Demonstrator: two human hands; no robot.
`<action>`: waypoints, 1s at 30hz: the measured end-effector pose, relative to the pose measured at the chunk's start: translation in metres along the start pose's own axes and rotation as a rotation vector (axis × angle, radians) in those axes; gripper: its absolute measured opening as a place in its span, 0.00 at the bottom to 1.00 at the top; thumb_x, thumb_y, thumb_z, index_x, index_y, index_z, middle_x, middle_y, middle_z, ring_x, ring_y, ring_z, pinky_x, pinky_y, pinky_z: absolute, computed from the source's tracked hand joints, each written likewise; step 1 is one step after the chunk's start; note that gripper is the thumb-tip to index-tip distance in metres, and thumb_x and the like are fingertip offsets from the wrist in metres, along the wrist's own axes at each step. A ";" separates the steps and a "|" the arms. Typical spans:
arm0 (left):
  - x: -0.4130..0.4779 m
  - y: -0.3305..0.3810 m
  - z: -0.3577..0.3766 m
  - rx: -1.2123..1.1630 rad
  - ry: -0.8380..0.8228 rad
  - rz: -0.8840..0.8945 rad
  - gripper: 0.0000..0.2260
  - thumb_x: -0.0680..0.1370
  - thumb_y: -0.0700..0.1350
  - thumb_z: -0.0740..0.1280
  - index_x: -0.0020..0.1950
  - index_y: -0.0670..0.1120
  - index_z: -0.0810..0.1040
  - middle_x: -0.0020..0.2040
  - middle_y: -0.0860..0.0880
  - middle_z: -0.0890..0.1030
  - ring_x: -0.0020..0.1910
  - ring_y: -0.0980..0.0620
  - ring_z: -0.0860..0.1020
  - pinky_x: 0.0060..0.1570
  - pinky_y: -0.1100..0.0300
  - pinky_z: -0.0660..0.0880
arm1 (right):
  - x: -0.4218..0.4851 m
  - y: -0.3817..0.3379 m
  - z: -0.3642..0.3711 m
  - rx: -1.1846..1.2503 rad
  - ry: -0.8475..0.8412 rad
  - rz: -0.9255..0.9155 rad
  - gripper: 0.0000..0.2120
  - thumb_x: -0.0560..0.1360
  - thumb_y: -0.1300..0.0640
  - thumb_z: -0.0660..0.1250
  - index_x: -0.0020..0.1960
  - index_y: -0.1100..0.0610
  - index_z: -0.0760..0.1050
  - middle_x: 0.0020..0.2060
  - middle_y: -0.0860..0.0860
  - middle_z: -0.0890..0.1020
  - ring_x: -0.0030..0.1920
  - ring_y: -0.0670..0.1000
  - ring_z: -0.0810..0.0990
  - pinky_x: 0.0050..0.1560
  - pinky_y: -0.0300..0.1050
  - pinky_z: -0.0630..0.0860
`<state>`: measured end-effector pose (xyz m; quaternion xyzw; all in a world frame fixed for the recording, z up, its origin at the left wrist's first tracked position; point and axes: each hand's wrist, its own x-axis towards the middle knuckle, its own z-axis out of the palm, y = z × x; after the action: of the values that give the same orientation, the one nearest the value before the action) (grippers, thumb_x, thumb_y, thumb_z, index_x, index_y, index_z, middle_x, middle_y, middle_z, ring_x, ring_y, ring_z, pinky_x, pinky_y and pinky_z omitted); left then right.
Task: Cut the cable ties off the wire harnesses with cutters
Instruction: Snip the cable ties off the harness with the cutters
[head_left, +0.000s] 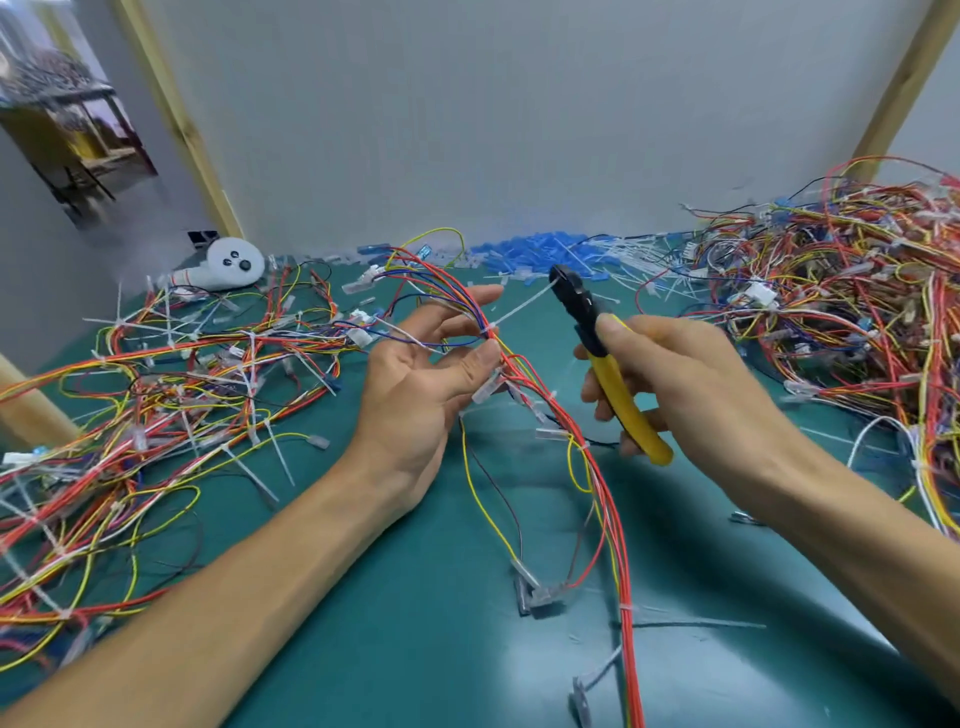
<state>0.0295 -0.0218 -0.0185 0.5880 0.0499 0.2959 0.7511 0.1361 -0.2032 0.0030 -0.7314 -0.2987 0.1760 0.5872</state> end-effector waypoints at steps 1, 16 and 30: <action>0.000 0.000 0.001 0.000 0.006 0.008 0.21 0.71 0.38 0.73 0.64 0.45 0.81 0.52 0.43 0.74 0.40 0.52 0.80 0.49 0.56 0.80 | -0.001 0.000 0.001 0.001 -0.011 -0.018 0.18 0.84 0.47 0.65 0.52 0.62 0.82 0.38 0.54 0.85 0.37 0.50 0.82 0.32 0.49 0.79; -0.001 0.001 0.002 -0.028 0.060 0.110 0.19 0.74 0.36 0.72 0.64 0.45 0.82 0.47 0.49 0.77 0.38 0.51 0.78 0.47 0.56 0.78 | -0.005 -0.003 0.005 0.048 -0.071 -0.071 0.24 0.76 0.41 0.65 0.49 0.64 0.80 0.35 0.58 0.83 0.33 0.56 0.81 0.31 0.53 0.78; -0.004 0.002 0.004 -0.021 -0.041 0.092 0.23 0.76 0.37 0.71 0.72 0.45 0.78 0.53 0.45 0.74 0.45 0.48 0.79 0.55 0.51 0.77 | -0.011 -0.001 0.011 -0.258 -0.117 -0.271 0.18 0.78 0.40 0.66 0.46 0.55 0.80 0.36 0.49 0.83 0.38 0.49 0.81 0.43 0.51 0.77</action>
<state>0.0270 -0.0275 -0.0163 0.5878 0.0043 0.3183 0.7438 0.1211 -0.2021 0.0002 -0.7424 -0.4481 0.0977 0.4884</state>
